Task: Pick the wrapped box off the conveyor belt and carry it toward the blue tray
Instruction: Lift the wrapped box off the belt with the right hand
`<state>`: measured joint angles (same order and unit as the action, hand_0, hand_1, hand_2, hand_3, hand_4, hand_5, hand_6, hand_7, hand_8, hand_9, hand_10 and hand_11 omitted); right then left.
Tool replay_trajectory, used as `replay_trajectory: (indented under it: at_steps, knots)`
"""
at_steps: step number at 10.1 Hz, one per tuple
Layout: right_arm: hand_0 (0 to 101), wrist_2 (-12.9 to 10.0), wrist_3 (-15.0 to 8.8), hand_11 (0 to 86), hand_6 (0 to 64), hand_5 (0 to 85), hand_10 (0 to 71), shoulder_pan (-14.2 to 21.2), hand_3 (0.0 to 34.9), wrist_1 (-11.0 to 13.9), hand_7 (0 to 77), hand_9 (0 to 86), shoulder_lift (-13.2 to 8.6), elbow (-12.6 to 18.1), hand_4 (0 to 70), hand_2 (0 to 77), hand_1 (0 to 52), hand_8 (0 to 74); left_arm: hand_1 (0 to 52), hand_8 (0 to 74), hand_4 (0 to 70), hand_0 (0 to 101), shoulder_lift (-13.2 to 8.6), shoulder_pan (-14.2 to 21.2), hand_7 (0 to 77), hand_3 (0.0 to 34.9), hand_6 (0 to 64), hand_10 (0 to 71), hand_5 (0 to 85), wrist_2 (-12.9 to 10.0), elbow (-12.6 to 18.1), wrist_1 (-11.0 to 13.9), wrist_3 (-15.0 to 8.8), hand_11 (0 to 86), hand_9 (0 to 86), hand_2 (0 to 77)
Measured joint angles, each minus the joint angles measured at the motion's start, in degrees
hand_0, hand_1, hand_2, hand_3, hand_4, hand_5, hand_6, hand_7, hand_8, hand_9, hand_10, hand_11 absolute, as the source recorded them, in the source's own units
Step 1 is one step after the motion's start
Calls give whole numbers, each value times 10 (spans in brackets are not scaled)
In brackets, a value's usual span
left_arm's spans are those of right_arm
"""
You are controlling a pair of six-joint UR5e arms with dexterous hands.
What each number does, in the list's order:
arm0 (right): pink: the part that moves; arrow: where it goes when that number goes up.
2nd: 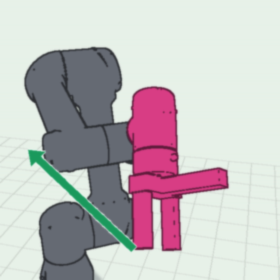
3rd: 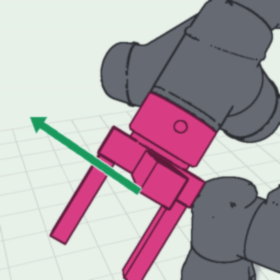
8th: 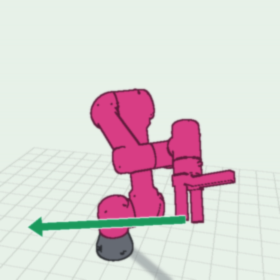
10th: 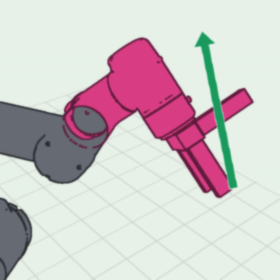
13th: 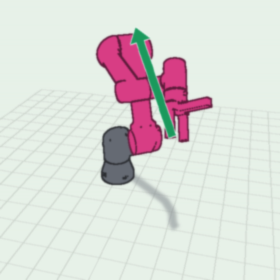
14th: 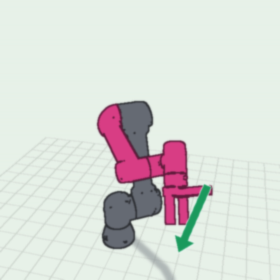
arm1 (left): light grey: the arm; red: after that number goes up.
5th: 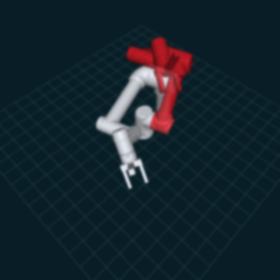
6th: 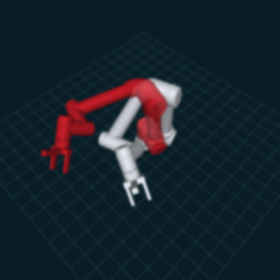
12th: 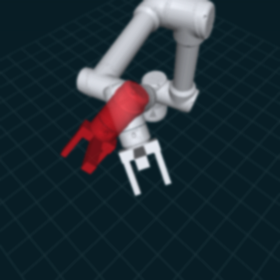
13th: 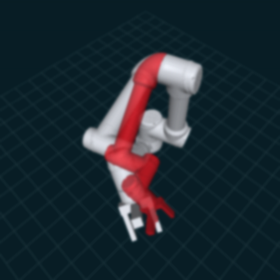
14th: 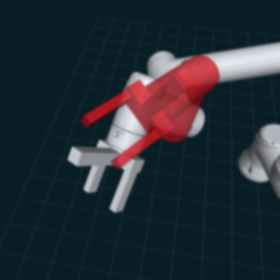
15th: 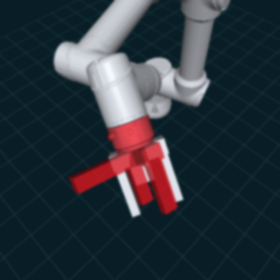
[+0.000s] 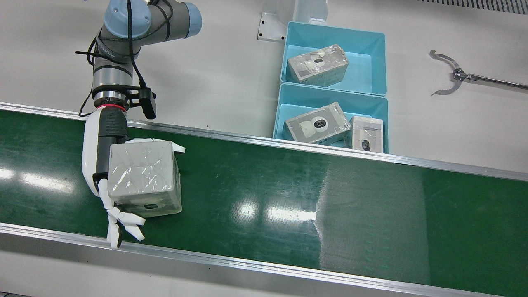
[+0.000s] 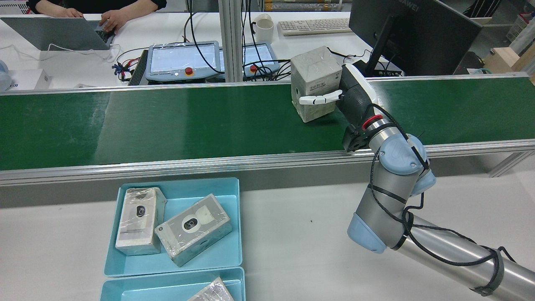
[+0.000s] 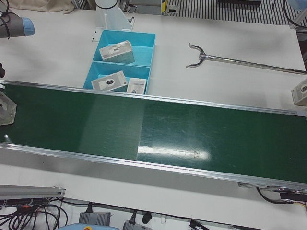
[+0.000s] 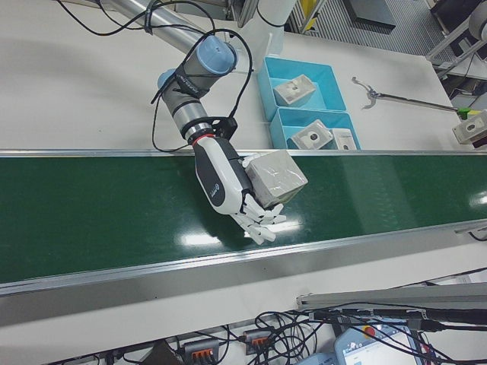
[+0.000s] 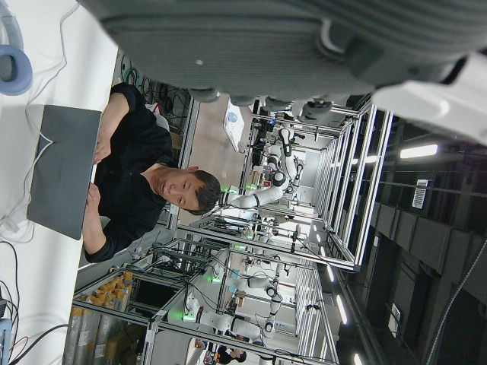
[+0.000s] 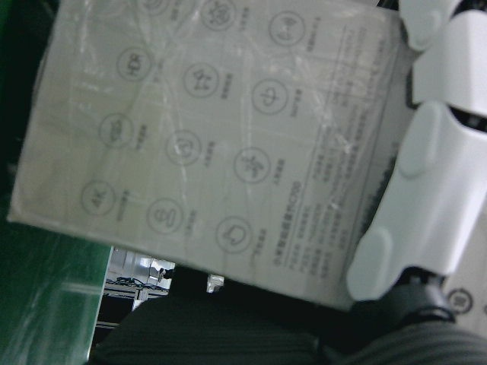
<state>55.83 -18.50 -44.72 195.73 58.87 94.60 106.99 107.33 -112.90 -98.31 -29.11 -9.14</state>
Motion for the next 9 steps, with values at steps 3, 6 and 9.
replay_trajectory:
  at_steps: [3, 6, 9]
  knots:
    - [462, 2, -4, 349, 398, 562, 404, -1, 0, 0, 327, 404, 2, 29, 180, 273, 27, 469, 0, 5, 0, 0, 0, 0, 0, 0, 0, 5, 11, 0, 0, 0, 0, 5, 0, 5]
    - [462, 2, -8, 398, 425, 562, 475, 15, 0, -1, 333, 409, 3, 72, 180, 273, 27, 513, 0, 5, 0, 0, 0, 0, 0, 0, 0, 5, 5, 0, 0, 0, 0, 5, 0, 5]
    - [460, -1, -9, 453, 442, 562, 464, 57, 0, -2, 338, 415, -2, 94, 180, 273, 27, 540, 0, 5, 0, 0, 0, 0, 0, 0, 0, 5, 11, 0, 0, 0, 0, 5, 5, 5]
